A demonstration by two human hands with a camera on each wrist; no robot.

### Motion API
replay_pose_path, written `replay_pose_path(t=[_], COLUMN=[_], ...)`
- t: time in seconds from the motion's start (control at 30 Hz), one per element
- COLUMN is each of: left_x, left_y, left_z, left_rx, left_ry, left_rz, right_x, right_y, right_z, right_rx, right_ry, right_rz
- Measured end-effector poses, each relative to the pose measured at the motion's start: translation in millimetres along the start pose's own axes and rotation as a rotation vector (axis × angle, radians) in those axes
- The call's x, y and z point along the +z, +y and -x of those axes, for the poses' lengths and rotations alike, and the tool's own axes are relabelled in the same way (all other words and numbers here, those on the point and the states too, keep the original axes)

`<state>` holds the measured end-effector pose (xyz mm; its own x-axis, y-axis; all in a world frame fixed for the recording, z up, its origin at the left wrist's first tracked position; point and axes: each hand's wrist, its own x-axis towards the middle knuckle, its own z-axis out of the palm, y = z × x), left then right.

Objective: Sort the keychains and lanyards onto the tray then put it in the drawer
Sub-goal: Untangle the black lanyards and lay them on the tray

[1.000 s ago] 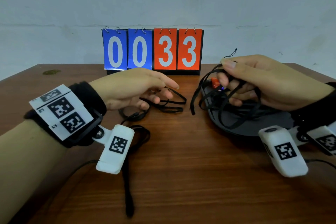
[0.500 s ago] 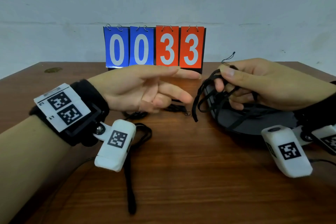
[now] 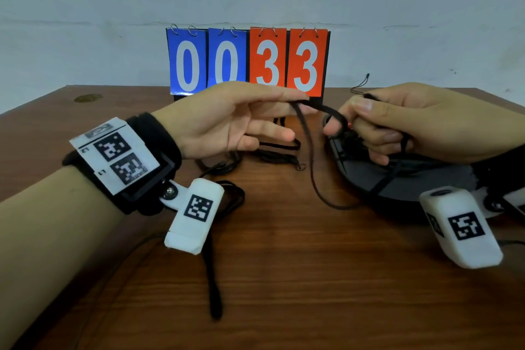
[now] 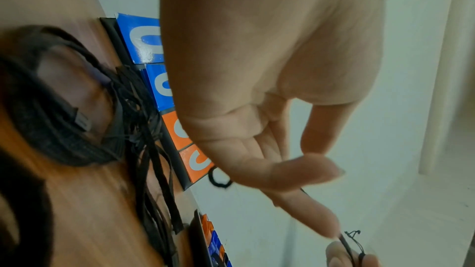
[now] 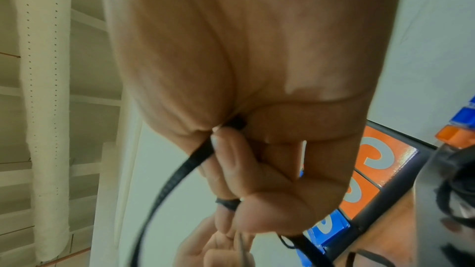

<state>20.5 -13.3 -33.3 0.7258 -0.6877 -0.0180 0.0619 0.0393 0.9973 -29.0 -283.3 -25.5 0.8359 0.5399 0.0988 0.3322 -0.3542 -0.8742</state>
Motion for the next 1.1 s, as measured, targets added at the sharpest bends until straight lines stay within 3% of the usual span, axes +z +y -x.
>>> replay_pose_path(t=[0.5, 0.73, 0.93, 1.1], left_x=[-37.2, -50.9, -64.0, -73.7], left_y=[-3.3, -7.7, -6.6, -6.6], left_z=[-13.5, -16.8, -16.6, -15.5], left_rx=[0.191, 0.37, 0.401, 0.417], left_ry=[0.668, 0.751, 0.817, 0.866], left_rz=[0.236, 0.432, 0.546, 0.57], right_x=[-2.1, -3.2, -3.3, -4.8], right_y=[-3.0, 0.2, 1.8, 2.5], right_z=[1.7, 1.6, 3.0, 2.1], right_rx=[0.03, -0.026, -0.117, -0.132], right_ry=[0.008, -0.02, 0.01, 0.026], right_rz=[-0.001, -0.037, 0.062, 0.002])
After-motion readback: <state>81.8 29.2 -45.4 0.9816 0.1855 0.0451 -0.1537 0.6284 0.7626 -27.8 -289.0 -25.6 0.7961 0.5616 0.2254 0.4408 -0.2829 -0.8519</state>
